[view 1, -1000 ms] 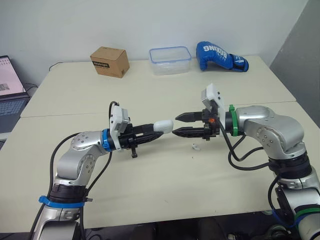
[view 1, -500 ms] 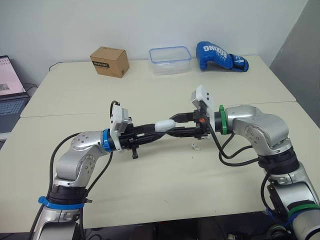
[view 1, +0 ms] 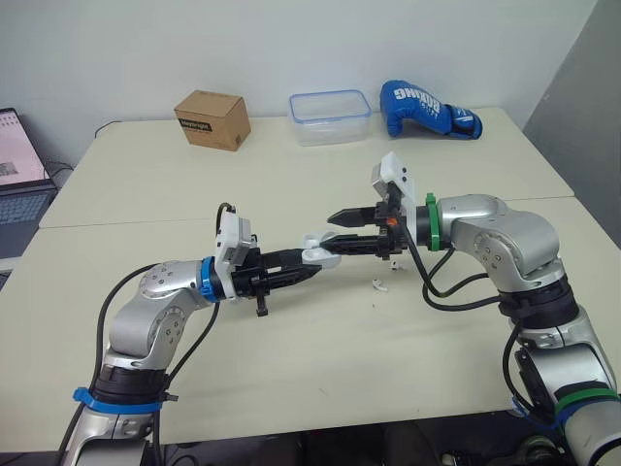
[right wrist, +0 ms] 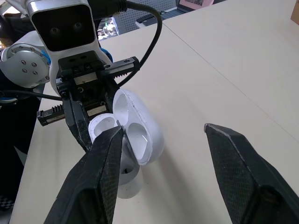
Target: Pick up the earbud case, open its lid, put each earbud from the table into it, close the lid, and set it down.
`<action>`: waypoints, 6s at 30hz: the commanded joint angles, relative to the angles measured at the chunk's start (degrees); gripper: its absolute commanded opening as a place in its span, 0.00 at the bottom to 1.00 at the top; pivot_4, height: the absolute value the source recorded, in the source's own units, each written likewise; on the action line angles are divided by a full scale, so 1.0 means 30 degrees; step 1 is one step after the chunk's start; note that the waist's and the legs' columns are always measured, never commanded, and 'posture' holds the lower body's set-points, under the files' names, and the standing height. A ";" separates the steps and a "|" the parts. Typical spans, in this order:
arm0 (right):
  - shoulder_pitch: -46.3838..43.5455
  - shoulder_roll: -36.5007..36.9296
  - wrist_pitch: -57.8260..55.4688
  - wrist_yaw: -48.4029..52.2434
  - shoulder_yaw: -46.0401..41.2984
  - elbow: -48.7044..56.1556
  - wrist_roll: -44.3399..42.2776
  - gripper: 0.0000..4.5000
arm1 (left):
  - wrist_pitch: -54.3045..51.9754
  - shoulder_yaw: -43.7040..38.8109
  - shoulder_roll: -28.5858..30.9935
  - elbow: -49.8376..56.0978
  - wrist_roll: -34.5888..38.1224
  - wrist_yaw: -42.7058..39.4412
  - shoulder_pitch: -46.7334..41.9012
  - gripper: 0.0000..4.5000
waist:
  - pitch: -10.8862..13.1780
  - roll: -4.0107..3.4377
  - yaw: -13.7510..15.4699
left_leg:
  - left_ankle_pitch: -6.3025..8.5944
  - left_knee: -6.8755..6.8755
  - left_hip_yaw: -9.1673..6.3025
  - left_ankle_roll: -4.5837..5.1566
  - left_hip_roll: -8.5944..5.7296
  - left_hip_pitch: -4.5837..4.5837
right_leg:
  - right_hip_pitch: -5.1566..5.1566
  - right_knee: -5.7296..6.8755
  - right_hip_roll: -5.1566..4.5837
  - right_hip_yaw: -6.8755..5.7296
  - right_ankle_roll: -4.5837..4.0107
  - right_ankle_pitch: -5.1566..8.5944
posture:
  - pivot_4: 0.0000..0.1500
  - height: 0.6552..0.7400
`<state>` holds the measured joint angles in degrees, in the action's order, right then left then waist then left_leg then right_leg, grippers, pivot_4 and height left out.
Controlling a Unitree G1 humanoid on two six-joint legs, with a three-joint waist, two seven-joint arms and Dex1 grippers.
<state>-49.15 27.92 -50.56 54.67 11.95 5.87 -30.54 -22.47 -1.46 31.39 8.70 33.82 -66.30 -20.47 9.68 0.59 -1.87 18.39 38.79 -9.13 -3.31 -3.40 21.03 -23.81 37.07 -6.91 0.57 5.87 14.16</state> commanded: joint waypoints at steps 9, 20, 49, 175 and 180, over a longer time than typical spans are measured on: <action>-0.0637 0.1491 -0.0853 0.2178 -0.1171 0.1492 -0.1936 0.64 | 0.0715 -0.0765 0.0311 -0.0423 0.0095 -0.0106 -0.0112 0.17 | 0.0000 -0.0001 0.0012 | 0.0001 -0.0003 0.0001 0.0000 -0.0004 0.0004 | 0.0002 -0.0015 -0.0002 0.0004 0.0000 0.0000 | 1.00 0.89; -0.2516 0.5457 -0.1193 0.3238 0.3864 0.0451 0.2991 1.00 | 0.0847 -0.1334 0.1005 -0.0631 0.0364 -0.0440 -0.0092 0.17 | 0.0002 -0.0002 0.0002 | 0.0002 -0.0012 0.0019 0.0002 -0.0001 0.0006 | -0.0017 -0.0015 0.0000 0.0013 0.0001 0.0000 | 1.00 0.89; -0.4502 0.2419 -0.8206 -0.0669 1.0859 -0.0677 0.7293 0.71 | 0.0837 -0.0699 0.0771 -0.0618 0.0036 -0.0508 -0.0409 0.17 | 0.0001 -0.0002 -0.0012 | -0.0001 -0.0002 0.0028 -0.0004 -0.0005 0.0080 | -0.0110 0.0005 -0.0006 0.0028 -0.0003 -0.0002 | 1.00 0.89; 0.1697 0.7898 0.7658 1.0769 0.8393 0.2655 1.8200 0.09 | 0.1192 -0.0221 0.0912 -0.0345 -0.0176 -0.0265 0.0087 0.17 | -0.0013 0.0005 0.0051 | -0.0003 0.0020 0.0029 -0.0006 -0.0005 0.0092 | -0.0083 -0.0003 -0.0005 0.0011 0.0001 -0.0004 | 1.00 0.89; 0.1795 0.7897 0.7658 1.0811 0.8312 0.2786 1.8174 0.09 | 0.1164 -0.0203 0.0905 -0.0285 -0.0170 -0.0227 0.0094 0.17 | -0.0013 0.0005 0.0050 | -0.0003 0.0021 0.0028 -0.0006 -0.0005 0.0092 | -0.0083 -0.0002 -0.0006 0.0010 0.0002 -0.0005 | 1.00 0.89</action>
<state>-43.85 51.48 -27.54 86.35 38.66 12.70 23.53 -19.57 -1.95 34.01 6.37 33.31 -66.94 -19.49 9.64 0.61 -1.71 18.38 38.86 -9.04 -3.33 -3.41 21.31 -24.06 37.06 -6.92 0.60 5.88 14.15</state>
